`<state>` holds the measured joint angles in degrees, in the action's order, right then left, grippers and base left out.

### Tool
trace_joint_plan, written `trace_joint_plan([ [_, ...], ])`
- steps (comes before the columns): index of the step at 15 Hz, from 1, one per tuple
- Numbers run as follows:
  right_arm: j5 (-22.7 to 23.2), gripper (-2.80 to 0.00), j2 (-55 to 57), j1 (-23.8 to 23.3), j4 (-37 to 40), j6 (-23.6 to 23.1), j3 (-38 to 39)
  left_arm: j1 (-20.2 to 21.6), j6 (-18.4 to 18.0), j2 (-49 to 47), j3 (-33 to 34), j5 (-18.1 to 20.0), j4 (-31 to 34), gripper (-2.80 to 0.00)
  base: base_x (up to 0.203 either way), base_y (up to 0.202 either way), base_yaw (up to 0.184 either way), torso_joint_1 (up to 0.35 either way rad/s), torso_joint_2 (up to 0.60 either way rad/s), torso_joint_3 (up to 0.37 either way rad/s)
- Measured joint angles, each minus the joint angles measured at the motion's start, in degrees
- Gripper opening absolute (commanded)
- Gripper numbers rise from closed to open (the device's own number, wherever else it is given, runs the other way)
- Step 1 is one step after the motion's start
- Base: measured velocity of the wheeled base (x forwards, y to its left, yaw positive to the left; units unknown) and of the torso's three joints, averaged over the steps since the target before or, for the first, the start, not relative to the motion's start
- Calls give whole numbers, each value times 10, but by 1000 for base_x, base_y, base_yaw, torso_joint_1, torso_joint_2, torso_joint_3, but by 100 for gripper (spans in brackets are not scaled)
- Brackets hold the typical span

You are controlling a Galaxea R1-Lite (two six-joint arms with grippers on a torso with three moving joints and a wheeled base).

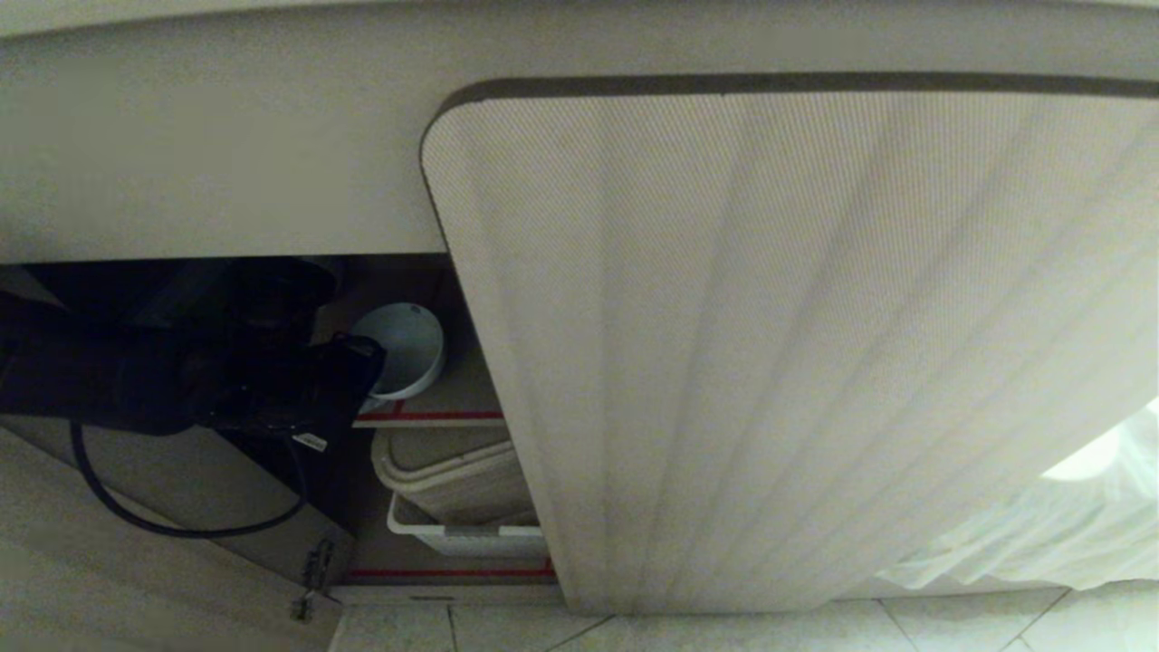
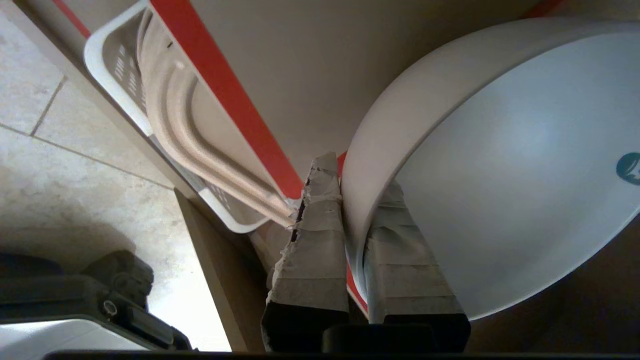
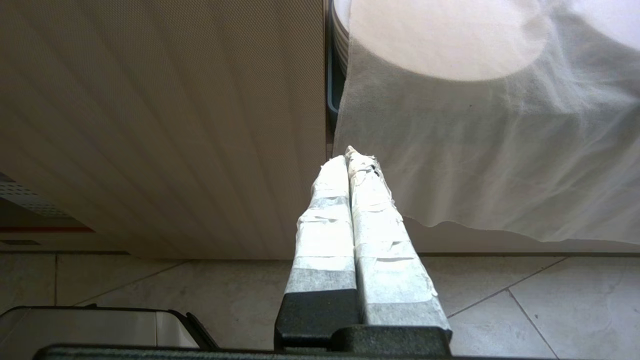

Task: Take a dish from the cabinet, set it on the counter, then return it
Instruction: Put it back into the cabinet

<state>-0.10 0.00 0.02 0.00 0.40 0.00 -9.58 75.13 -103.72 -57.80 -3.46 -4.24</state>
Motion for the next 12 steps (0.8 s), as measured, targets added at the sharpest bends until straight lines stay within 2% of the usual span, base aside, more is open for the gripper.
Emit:
trace_joint_plan([
  [9,0,-280,0,0,0,-1,0,1,-1,-3,-1,-3,-4,0,0,0,0,0,0,0],
  [12,0,-280,0,0,0,0,0,1,-2,-3,0,-19,-3,0,0,0,0,0,0,0],
])
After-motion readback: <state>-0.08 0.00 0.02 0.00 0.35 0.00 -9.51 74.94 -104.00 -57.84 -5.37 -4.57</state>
